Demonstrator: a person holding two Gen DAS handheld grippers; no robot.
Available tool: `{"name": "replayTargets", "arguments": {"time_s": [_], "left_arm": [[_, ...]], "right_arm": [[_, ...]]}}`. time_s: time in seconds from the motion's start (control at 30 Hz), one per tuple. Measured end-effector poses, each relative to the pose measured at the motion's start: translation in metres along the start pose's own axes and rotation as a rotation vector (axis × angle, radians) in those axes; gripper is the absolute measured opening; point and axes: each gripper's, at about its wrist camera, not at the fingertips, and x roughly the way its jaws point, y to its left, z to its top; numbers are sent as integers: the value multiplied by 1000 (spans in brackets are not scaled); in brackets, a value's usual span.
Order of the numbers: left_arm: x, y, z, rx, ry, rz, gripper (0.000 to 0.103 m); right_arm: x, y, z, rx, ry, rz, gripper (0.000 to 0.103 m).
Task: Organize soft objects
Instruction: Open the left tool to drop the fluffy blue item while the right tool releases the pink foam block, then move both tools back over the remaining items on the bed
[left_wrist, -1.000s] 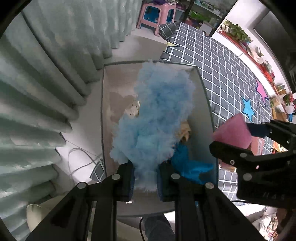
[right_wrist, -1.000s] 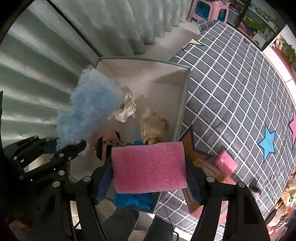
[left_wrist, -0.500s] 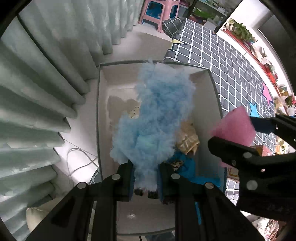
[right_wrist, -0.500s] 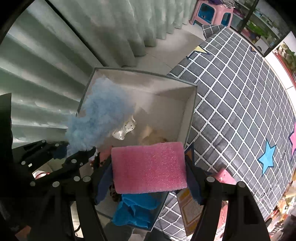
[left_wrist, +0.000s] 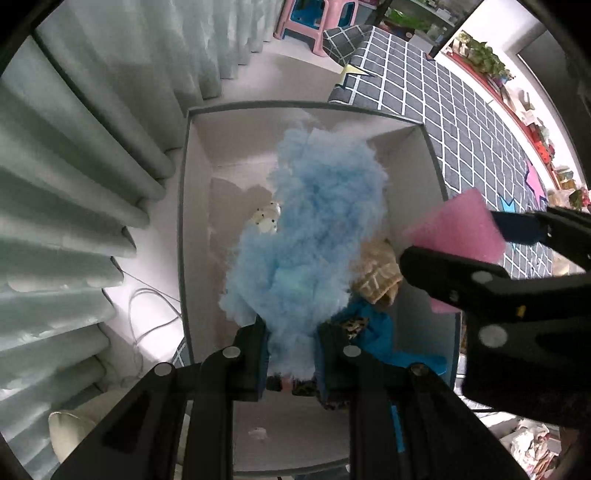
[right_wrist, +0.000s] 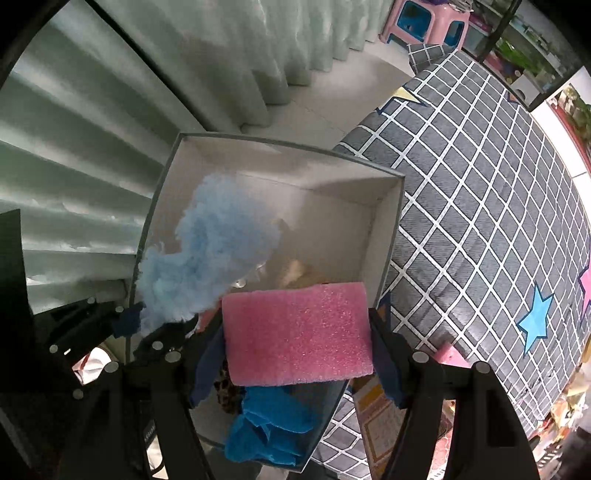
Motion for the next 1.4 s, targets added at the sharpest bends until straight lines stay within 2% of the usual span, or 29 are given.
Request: {"name": "replayTargets", "arguments": {"time_s": [0.07, 0.17, 0.2, 0.27, 0.3, 0.37, 0.5, 0.57, 0.73, 1.0, 1.23, 1.4], "left_arm": [[0, -1, -1, -1, -1, -11, 26], [-2, -1, -2, -13, -4, -27, 41], [-2, -2, -3, -15, -3, -30, 44], [-3, -5, -3, -12, -3, -25, 60], [-3, -5, -3, -13, -7, -25, 64], [-2, -7, -3, -22, -9, -22, 80], [0, -10, -4, -45, -3, -64, 86], [-1, -11, -3, -47, -9, -49, 101], [-6, -15, -1, -58, -44, -33, 103], [-28, -33, 3, -16, -81, -33, 103], [-34, -65, 7, 50, -79, -29, 103], [-34, -100, 12, 101, -57, -64, 103]], "right_arm": [[1, 1, 1, -4, 3, 3, 72], [2, 3, 0, -24, 7, 20, 74], [2, 4, -1, -32, 8, 28, 84], [-1, 5, -3, -39, -3, 40, 100], [-2, 5, -4, -36, -11, 39, 101], [-5, 2, -6, -23, -21, 45, 101], [-11, -6, -11, 1, -39, 41, 102], [-18, -10, -14, 22, -57, 39, 102], [-29, -25, -19, 80, -72, 26, 102], [-53, -56, -33, 154, -126, 19, 102], [-73, -96, -53, 243, -160, 26, 102], [-86, -130, -74, 299, -183, 7, 102]]}}
